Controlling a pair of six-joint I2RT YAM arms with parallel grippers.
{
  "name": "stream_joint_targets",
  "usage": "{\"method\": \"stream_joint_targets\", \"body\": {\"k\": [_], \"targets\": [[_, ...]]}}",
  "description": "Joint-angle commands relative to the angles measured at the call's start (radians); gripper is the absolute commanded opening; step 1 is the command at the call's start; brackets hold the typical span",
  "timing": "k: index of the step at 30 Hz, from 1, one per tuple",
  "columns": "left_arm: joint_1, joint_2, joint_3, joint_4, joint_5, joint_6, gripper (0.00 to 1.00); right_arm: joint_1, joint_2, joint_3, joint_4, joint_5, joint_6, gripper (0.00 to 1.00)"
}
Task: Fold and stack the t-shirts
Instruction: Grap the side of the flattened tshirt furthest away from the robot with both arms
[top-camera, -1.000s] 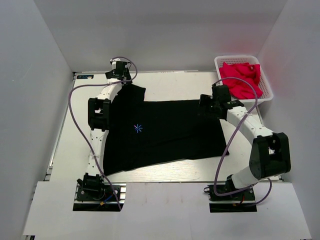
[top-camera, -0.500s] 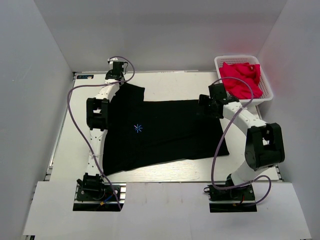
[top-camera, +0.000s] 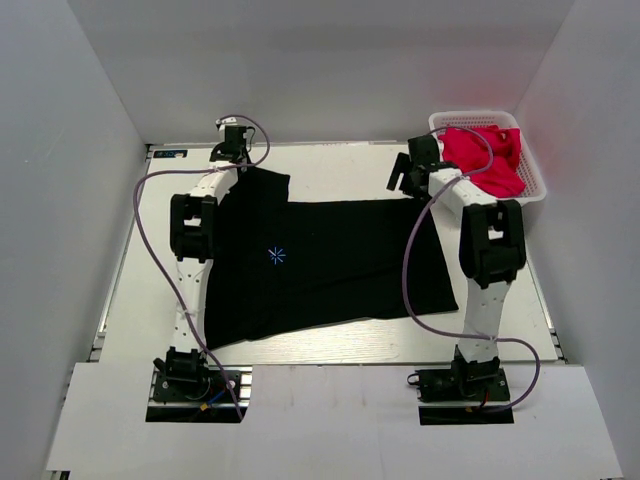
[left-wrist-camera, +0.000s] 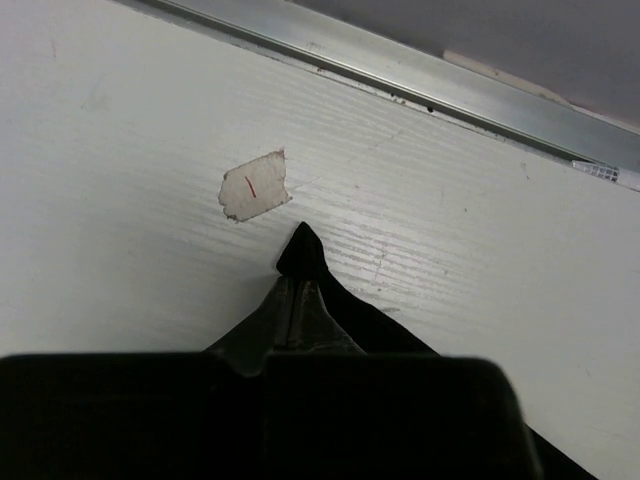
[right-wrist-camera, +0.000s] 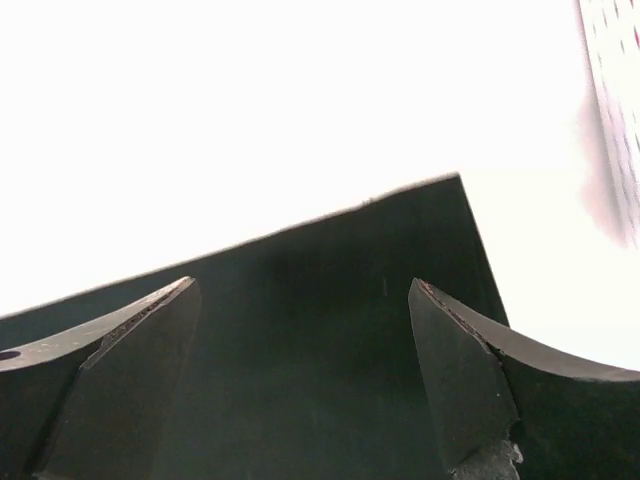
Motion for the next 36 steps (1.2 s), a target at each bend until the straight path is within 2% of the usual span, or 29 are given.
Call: {"method": "stream_joint_targets", "body": {"k": [1,4,11,19,20,21,26,28,30,31,32,36], "targets": [[0.004,-0.074,-0.064,-0.056,0.024,-0.01,0.0,-0.029,0.079,0.122,-0.008,-0.009,0.042,0.9],[0.004,-0.113,-0.084,-0.047,0.024,-0.01,0.0,-0.044,0.161,0.159,0.001,-0.023,0.059,0.9],[0.004,-0.191,-0.216,-0.013,0.015,-0.019,0.0,-0.041,0.205,0.173,-0.046,-0.029,0.068,0.9],[0.004,-0.28,-0.337,0.02,0.015,-0.039,0.0,-0.032,0.173,0.102,-0.074,0.014,0.024,0.78],[0.004,-0.294,-0.356,0.02,0.015,-0.05,0.0,-0.027,0.176,0.102,-0.078,0.013,-0.009,0.73],[0.004,-0.308,-0.365,0.03,0.015,-0.05,0.0,-0.027,0.185,0.104,-0.081,0.007,-0.013,0.65],[0.004,-0.317,-0.379,0.039,0.026,-0.05,0.0,-0.02,0.182,0.064,-0.112,0.006,-0.019,0.41],[0.004,-0.317,-0.37,0.027,0.026,-0.05,0.0,-0.014,0.169,0.026,-0.077,0.003,-0.036,0.25],[0.004,-0.326,-0.37,0.027,0.044,-0.05,0.0,-0.015,0.167,0.024,-0.071,-0.006,-0.045,0.15],[0.004,-0.335,-0.37,0.016,0.044,-0.05,0.0,-0.009,0.164,0.036,-0.072,0.0,-0.05,0.04],[0.004,-0.335,-0.37,0.016,0.044,-0.05,0.0,-0.015,0.161,0.041,-0.066,0.002,-0.053,0.0],[0.004,-0.407,-0.4,-0.007,0.044,-0.061,0.0,-0.007,0.107,0.061,-0.031,0.0,-0.083,0.0]]}}
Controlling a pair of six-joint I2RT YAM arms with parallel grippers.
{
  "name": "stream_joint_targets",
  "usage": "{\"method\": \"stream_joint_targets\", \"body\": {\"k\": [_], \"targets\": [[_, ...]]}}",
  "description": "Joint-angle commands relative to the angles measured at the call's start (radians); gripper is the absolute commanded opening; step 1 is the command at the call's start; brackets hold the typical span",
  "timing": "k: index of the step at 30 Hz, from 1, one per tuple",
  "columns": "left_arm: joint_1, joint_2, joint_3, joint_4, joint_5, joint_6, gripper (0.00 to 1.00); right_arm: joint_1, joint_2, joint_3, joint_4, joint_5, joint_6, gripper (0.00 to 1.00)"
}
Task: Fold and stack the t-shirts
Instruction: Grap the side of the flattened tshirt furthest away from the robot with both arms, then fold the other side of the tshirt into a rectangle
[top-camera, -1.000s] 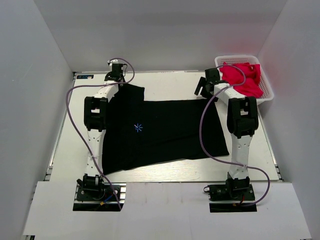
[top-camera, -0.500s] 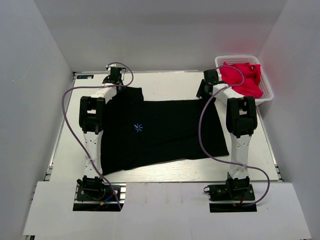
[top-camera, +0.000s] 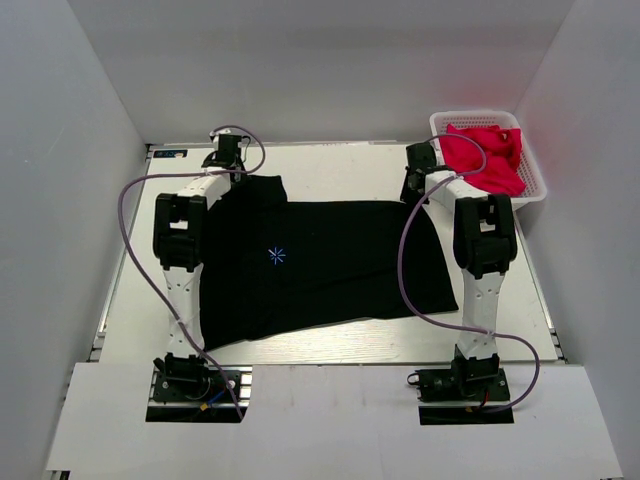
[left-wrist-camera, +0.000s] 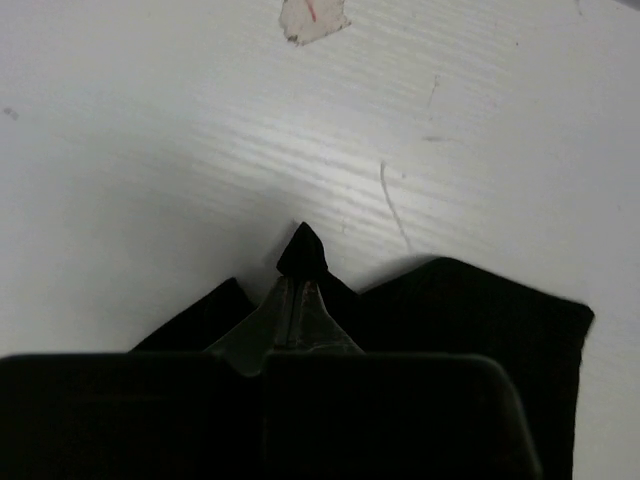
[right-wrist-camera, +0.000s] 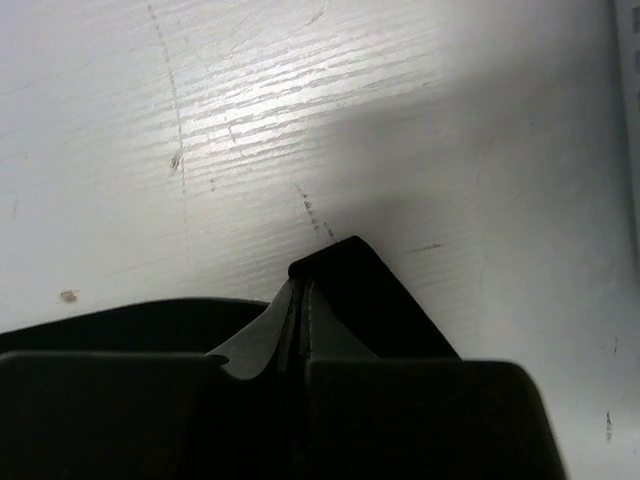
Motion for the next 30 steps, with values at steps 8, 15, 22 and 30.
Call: {"method": "stream_joint_targets", "body": {"k": [8,15,22,30], "targets": [[-0.016,-0.499,-0.475,0.1,0.028,-0.139,0.0,0.029,-0.268,-0.246,0.129,-0.027,-0.038,0.0],[-0.017,-0.785,-0.815,0.113,0.144,-0.231,0.0,0.03,-0.392,-0.401,0.177,-0.028,-0.021,0.0],[-0.017,-1.129,-1.074,0.043,0.17,-0.307,0.0,0.027,-0.469,-0.477,0.212,-0.019,-0.01,0.0],[-0.017,-1.421,-1.189,-0.111,0.199,-0.385,0.0,0.024,-0.509,-0.468,0.181,0.007,-0.025,0.0]]}}
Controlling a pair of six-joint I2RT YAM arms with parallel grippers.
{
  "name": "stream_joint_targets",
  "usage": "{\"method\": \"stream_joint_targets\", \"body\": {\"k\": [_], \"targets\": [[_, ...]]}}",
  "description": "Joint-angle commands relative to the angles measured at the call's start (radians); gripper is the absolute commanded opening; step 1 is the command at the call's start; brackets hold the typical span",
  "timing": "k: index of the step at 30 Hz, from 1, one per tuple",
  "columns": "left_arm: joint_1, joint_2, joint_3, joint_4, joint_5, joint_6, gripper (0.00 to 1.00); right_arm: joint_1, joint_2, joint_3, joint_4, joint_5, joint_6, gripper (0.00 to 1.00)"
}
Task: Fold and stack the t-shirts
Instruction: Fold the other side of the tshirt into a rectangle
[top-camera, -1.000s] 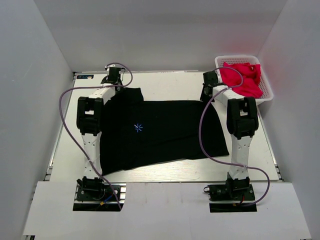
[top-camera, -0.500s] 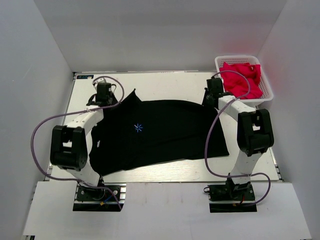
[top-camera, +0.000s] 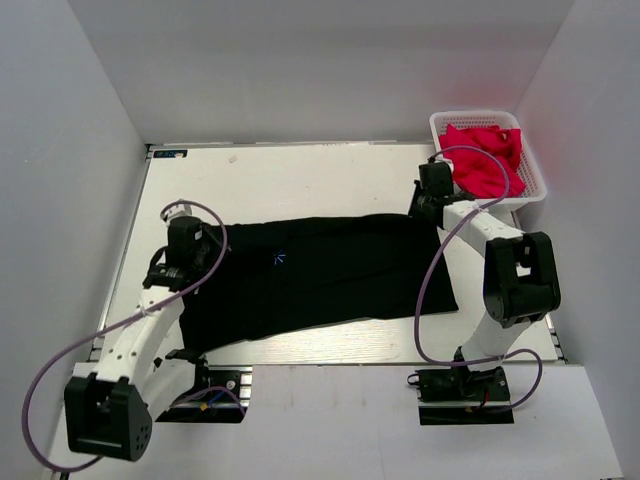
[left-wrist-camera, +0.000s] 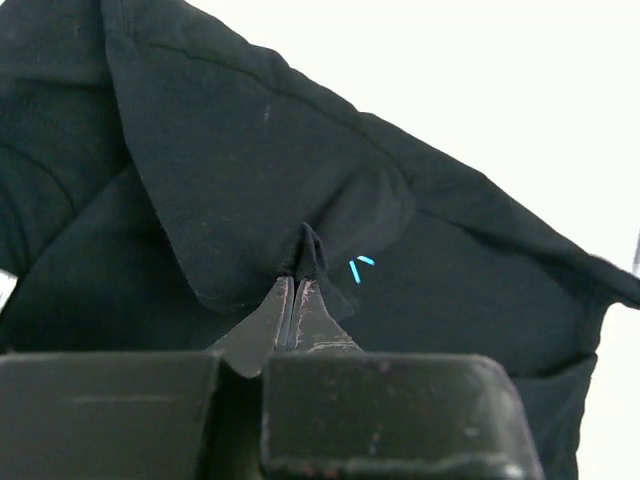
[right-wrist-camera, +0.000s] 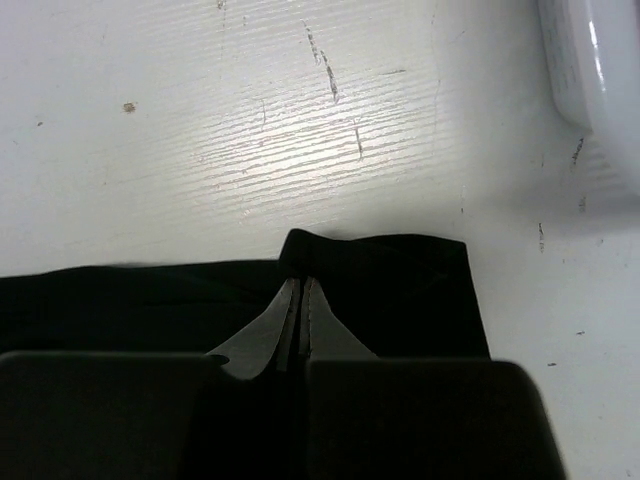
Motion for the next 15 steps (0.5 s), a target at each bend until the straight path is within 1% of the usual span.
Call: {"method": "stream_joint_targets", "body": {"k": [1,2,3,5,11,15], "targets": [[-0.001,-0.07,0.025,-0.129,-0.027,-0.056,0.0,-0.008,-0.039,0.049,0.001,0.035,-0.007,0.0],[-0.001,-0.071,0.058,-0.194,-0.044,-0.056,0.0,-0.008,-0.042,0.056,-0.018,0.038,-0.009,0.0],[-0.001,-0.084,0.075,-0.225,-0.079,-0.065,0.0,-0.007,-0.04,0.061,-0.032,0.039,-0.012,0.0],[-0.001,-0.094,0.119,-0.297,-0.104,-0.074,0.0,-0.007,-0.055,0.072,-0.044,0.039,-0.017,0.0],[-0.001,-0.103,0.183,-0.417,-0.104,-0.105,0.0,-0.011,-0.079,0.084,-0.082,0.055,-0.034,0.0],[-0.001,-0.159,0.192,-0.499,-0.104,-0.142,0.0,-0.013,-0.069,0.104,-0.104,0.058,-0.057,0.0]]}}
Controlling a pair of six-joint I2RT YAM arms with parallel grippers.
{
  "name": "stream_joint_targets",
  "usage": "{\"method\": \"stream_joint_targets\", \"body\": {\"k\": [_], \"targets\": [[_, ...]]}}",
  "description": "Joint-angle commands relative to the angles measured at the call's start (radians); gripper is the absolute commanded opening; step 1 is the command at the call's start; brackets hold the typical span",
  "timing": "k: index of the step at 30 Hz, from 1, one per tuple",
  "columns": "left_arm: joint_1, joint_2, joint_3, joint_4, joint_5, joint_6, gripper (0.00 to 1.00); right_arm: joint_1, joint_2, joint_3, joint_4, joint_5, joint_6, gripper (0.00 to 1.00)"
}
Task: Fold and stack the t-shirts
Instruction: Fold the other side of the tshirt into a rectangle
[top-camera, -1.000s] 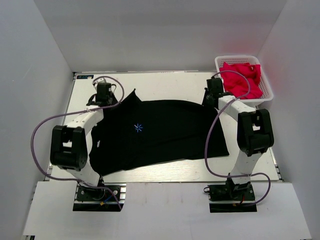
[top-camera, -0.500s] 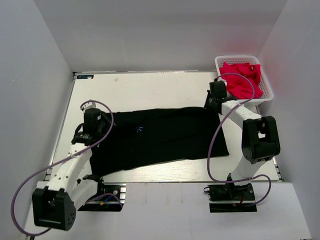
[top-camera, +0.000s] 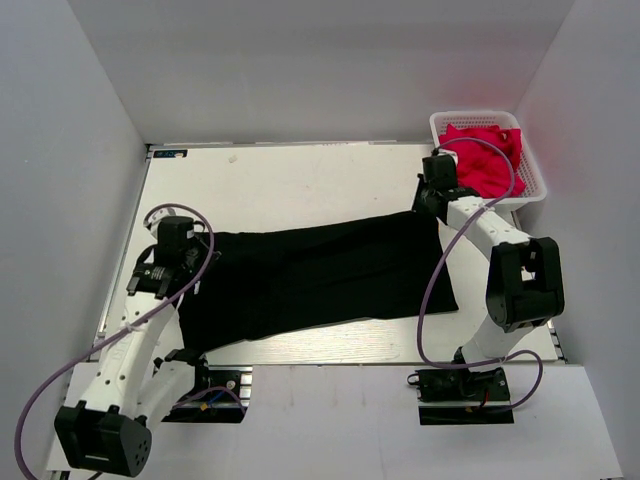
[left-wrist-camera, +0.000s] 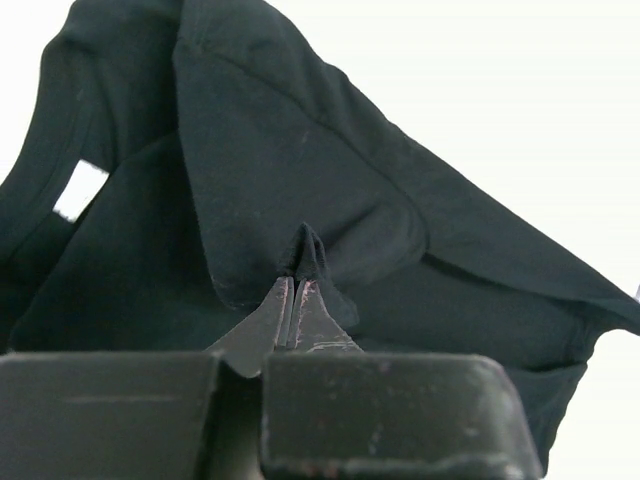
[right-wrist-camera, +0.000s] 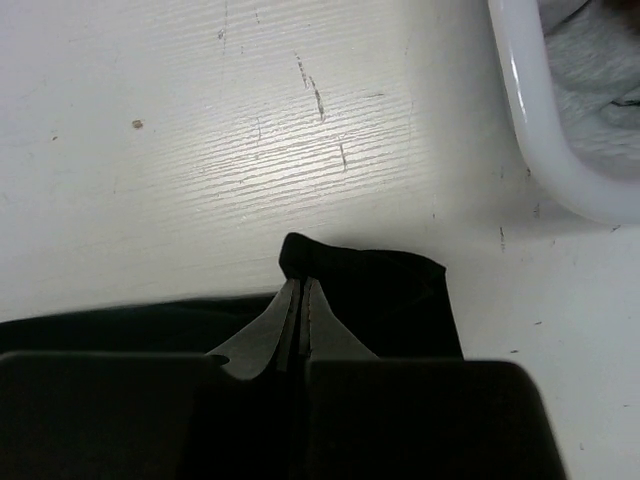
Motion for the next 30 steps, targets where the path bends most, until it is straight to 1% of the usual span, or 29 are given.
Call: {"method": "stream_joint_targets", "body": {"k": [1,3,7,9,10,11,12,13,14,15,16,17,18,19,21,22,23,25,26,28,30], "targets": [[-0.001,-0.07,0.039,-0.132,-0.018,-0.051,0.0,-0.013,-0.029,0.052,-0.028,0.035,-0.031,0.0],[-0.001,-0.117,0.025,-0.202,-0.046,-0.088,0.0,-0.012,-0.026,0.049,-0.031,0.033,-0.031,0.0],[-0.001,-0.198,-0.033,-0.266,-0.057,-0.088,0.0,-0.025,-0.021,0.041,-0.057,0.02,-0.025,0.0],[-0.001,-0.225,-0.078,-0.275,-0.028,-0.088,0.0,-0.024,-0.023,0.016,-0.059,0.0,-0.015,0.0],[-0.001,-0.234,-0.098,-0.275,0.011,-0.097,0.0,-0.03,-0.023,0.008,-0.044,0.001,-0.012,0.0],[-0.001,-0.234,-0.115,-0.275,0.035,-0.111,0.0,-0.027,-0.024,-0.001,-0.041,-0.008,-0.011,0.03],[-0.001,-0.234,-0.15,-0.255,0.069,-0.111,0.05,-0.03,-0.023,-0.029,-0.035,-0.014,0.0,0.03],[-0.001,-0.234,-0.164,-0.255,0.112,-0.111,0.2,-0.032,-0.021,-0.035,-0.041,-0.014,0.005,0.04],[-0.001,-0.234,-0.176,-0.255,0.124,-0.123,0.22,-0.033,-0.02,-0.049,-0.047,-0.013,0.018,0.06],[-0.001,-0.195,-0.176,-0.255,0.124,-0.123,0.26,-0.032,-0.021,-0.058,-0.048,0.003,0.032,0.08],[-0.001,-0.176,-0.176,-0.287,0.135,-0.138,0.38,-0.035,-0.023,-0.077,-0.056,0.01,0.04,0.25],[-0.001,-0.159,-0.146,-0.309,0.135,-0.138,0.66,-0.038,-0.027,-0.095,-0.077,0.026,0.061,0.36],[-0.001,-0.142,-0.126,-0.335,0.126,-0.138,0.86,-0.042,-0.032,-0.103,-0.082,0.047,0.064,0.45],[-0.001,-0.119,-0.106,-0.377,0.097,-0.138,1.0,-0.041,-0.037,-0.116,-0.091,0.059,0.072,0.48],[-0.001,-0.119,-0.06,-0.378,0.069,-0.138,1.0,-0.039,-0.075,-0.118,-0.136,0.114,0.11,0.48],[-0.001,-0.119,-0.043,-0.363,0.054,-0.138,1.0,-0.039,-0.089,-0.118,-0.139,0.118,0.12,0.55],[-0.001,-0.119,-0.009,-0.344,0.04,-0.138,1.0,-0.039,-0.115,-0.123,-0.14,0.11,0.12,0.58],[-0.001,-0.101,0.014,-0.286,0.031,-0.111,1.0,-0.038,-0.147,-0.123,-0.142,0.093,0.123,0.6],[-0.001,-0.073,0.025,-0.214,0.031,-0.097,1.0,-0.035,-0.165,-0.12,-0.14,0.093,0.12,0.6],[-0.001,-0.026,0.025,-0.15,0.052,-0.076,1.0,-0.035,-0.176,-0.107,-0.134,0.052,0.101,0.63],[-0.001,0.04,0.045,-0.08,0.072,-0.048,1.0,-0.028,-0.187,-0.101,-0.102,-0.011,0.055,0.79]]}}
